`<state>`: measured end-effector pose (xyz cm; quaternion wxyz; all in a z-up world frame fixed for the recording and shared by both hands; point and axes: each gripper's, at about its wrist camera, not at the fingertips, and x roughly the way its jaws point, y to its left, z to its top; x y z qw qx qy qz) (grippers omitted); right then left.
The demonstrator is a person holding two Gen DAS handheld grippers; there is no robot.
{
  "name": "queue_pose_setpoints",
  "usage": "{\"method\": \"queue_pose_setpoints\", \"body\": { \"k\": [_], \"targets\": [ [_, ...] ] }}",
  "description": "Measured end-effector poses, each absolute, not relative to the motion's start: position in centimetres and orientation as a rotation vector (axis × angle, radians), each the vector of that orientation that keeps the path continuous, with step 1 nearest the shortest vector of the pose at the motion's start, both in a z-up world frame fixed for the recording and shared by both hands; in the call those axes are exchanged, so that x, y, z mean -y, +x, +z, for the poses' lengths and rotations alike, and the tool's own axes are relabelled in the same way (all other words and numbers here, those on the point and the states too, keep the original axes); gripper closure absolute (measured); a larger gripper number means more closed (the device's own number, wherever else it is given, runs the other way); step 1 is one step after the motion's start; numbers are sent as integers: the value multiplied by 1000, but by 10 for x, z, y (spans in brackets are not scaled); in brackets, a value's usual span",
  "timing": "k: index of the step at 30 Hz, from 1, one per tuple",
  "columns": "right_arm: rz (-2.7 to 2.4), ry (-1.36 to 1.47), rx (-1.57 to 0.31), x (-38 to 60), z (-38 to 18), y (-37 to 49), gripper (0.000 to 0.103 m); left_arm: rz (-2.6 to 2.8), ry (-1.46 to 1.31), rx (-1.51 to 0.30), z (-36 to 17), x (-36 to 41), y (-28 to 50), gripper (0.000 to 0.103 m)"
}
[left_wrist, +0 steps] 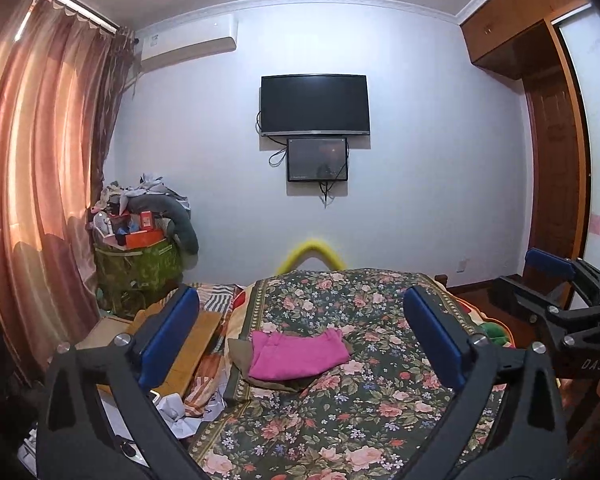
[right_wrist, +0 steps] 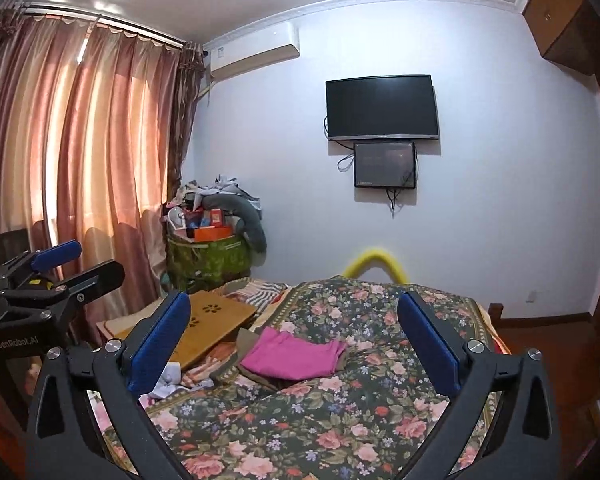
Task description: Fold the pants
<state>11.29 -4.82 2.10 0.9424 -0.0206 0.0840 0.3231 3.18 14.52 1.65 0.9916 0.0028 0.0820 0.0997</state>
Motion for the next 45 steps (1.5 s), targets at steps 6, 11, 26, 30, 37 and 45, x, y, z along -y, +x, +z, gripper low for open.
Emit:
{"method": "queue_pose_setpoints", "body": {
  "k": [6, 11, 26, 30, 37, 45],
  "targets": [
    [654, -47, -181, 50, 18, 110, 0, 199, 0, -175, 15, -148, 35, 0],
    [652, -47, -191, 52, 19, 110, 0, 190, -13, -180, 13, -150, 39, 0],
    [643, -53, -206, 54, 20, 111, 0, 191, -28, -179, 9, -153, 42, 0],
    [637, -56, -209, 55, 22, 112, 0, 189, -34, -183, 7, -154, 43, 0],
    [636, -45, -223, 57, 22, 113, 0, 189, -26, -192, 5, -152, 43, 0],
    [639, -49, -229, 56, 21, 114, 0, 182, -26, -196, 5, -149, 45, 0]
  ]
}}
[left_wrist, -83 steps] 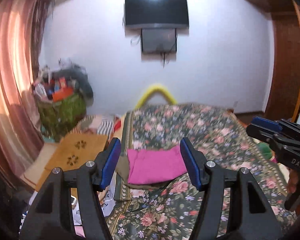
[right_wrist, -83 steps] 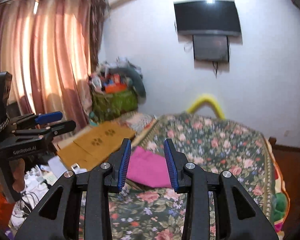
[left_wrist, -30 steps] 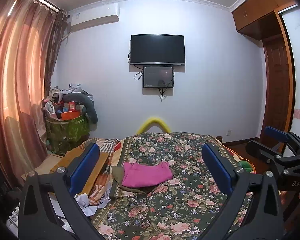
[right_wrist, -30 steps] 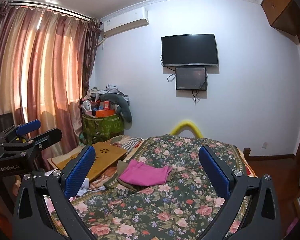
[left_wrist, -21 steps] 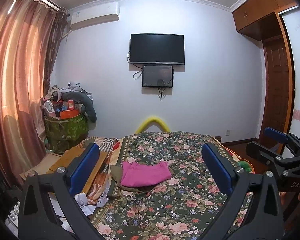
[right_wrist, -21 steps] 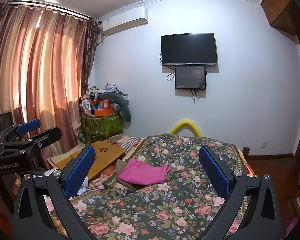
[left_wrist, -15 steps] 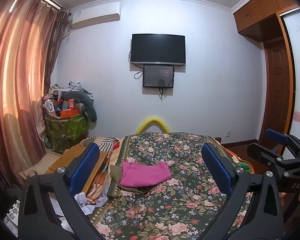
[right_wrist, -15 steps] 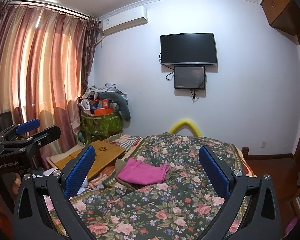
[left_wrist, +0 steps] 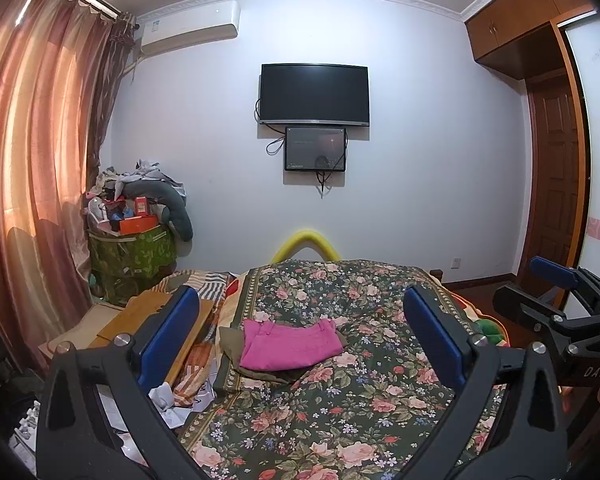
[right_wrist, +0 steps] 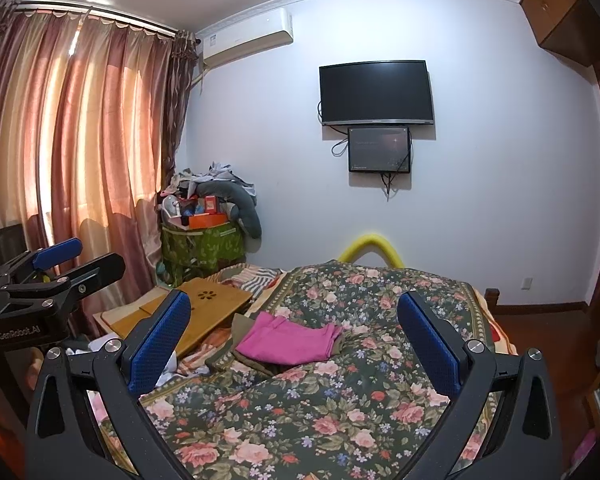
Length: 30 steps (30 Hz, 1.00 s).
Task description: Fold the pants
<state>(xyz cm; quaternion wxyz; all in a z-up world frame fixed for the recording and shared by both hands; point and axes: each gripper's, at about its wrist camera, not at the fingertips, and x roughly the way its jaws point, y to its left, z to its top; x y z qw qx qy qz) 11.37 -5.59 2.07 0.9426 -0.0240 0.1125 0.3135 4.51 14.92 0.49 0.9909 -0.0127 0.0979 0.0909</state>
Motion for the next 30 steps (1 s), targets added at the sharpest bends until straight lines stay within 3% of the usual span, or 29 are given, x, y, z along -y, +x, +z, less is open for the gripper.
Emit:
{"method": "queue_pose_setpoints", "body": {
  "k": [30],
  "targets": [
    [630, -24, -226, 61, 21, 116, 0, 143, -34, -233, 3, -142, 53, 0]
  ]
}}
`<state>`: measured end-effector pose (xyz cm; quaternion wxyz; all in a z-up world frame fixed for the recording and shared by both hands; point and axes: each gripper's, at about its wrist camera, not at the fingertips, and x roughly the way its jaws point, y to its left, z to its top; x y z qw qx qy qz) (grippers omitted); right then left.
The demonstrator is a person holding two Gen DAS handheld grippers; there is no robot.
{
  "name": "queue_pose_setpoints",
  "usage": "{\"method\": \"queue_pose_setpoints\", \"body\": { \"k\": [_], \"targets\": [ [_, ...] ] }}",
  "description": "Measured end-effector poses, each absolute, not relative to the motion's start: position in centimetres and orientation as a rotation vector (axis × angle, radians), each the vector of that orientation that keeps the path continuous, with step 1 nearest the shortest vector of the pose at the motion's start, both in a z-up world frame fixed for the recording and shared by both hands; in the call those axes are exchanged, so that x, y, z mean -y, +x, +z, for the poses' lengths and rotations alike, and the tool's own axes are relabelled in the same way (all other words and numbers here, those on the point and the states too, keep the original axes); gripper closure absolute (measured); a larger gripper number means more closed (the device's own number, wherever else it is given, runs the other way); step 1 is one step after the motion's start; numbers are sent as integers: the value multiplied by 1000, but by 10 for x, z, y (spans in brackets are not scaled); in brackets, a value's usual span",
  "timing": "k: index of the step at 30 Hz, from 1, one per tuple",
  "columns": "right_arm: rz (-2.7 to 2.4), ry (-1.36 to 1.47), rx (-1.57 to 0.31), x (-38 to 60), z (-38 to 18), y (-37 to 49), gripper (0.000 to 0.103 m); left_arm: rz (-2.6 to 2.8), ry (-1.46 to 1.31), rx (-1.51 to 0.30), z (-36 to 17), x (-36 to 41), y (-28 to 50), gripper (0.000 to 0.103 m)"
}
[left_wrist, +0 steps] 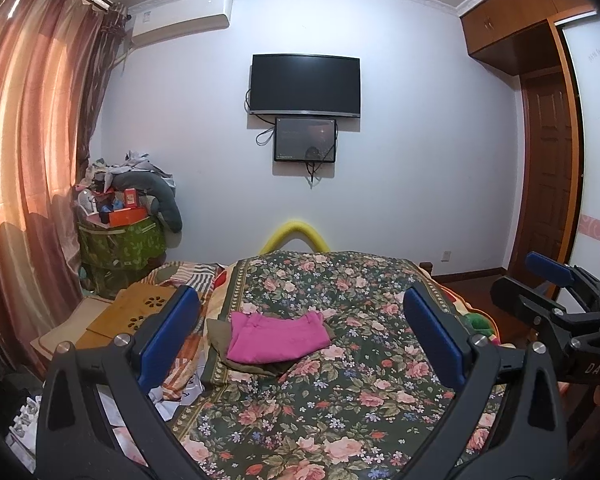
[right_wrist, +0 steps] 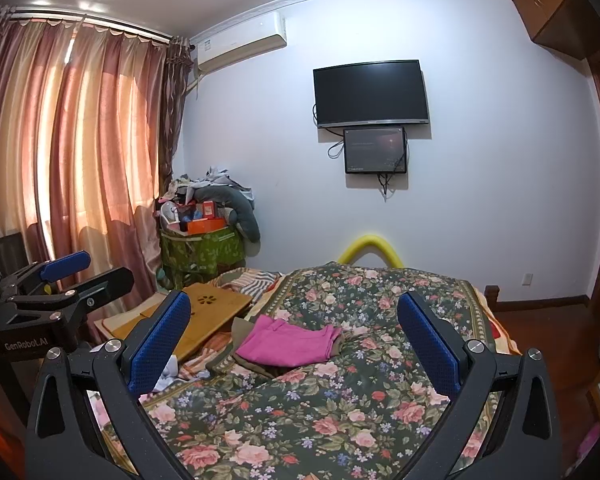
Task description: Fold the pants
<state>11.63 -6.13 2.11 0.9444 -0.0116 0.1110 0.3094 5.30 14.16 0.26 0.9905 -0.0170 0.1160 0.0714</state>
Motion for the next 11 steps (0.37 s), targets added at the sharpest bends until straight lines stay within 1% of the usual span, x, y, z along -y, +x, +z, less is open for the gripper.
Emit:
{"method": "queue_pose_setpoints", "body": {
  "k": [11],
  "targets": [
    [624, -16, -256, 60, 11, 126, 0, 142, -21, -253, -6, -140, 66, 0]
  ]
}}
